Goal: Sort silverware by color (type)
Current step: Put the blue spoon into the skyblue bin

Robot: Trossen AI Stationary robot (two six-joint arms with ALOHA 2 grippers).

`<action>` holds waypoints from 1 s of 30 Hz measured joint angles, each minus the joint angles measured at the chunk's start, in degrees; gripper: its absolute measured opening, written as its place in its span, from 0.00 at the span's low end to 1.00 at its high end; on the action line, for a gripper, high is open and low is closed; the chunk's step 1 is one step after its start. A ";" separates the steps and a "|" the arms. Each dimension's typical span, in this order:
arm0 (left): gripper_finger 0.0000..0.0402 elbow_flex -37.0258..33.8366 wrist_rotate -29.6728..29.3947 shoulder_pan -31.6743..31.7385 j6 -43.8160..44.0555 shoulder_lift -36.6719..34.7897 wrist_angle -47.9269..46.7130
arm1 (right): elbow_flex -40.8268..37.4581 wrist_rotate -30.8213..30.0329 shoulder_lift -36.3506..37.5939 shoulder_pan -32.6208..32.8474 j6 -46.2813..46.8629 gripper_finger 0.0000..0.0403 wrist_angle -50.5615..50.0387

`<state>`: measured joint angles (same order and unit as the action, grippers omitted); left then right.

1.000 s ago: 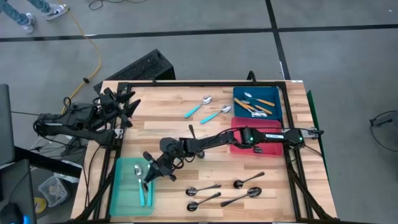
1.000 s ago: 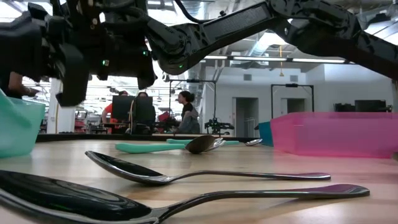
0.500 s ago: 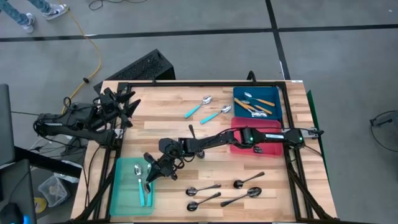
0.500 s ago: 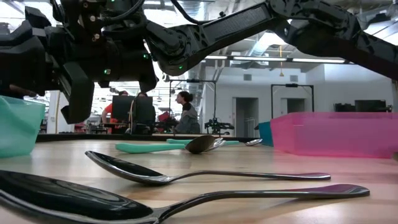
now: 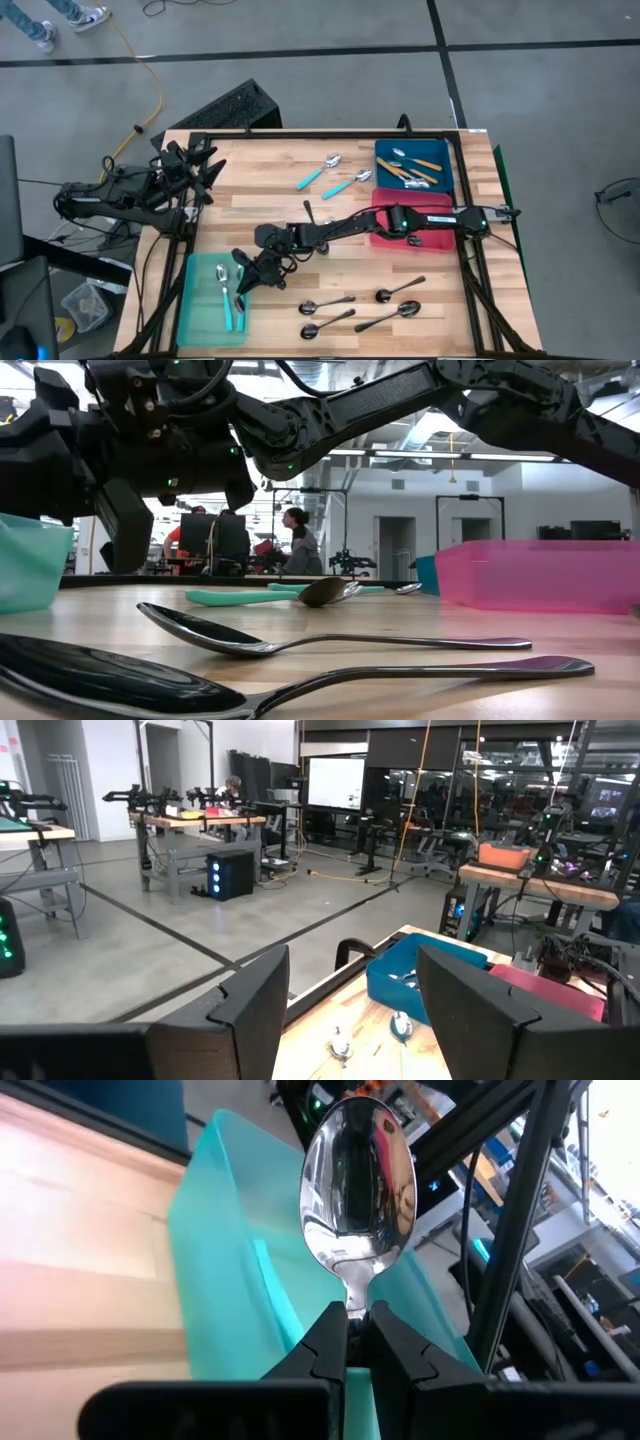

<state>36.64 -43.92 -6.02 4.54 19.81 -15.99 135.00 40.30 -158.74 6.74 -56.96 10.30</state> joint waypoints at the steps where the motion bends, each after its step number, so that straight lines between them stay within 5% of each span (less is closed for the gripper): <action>1: 0.51 0.00 0.00 0.00 0.00 0.00 0.00 | 0.00 -0.06 0.00 -0.02 -0.13 0.11 -0.17; 30: 0.51 0.00 0.01 0.00 -0.02 0.00 -0.33 | 0.00 -3.14 0.00 0.72 4.43 0.17 0.52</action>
<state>36.64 -43.91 -6.02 4.51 19.81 -16.32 135.00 37.17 -158.74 7.46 -52.53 10.82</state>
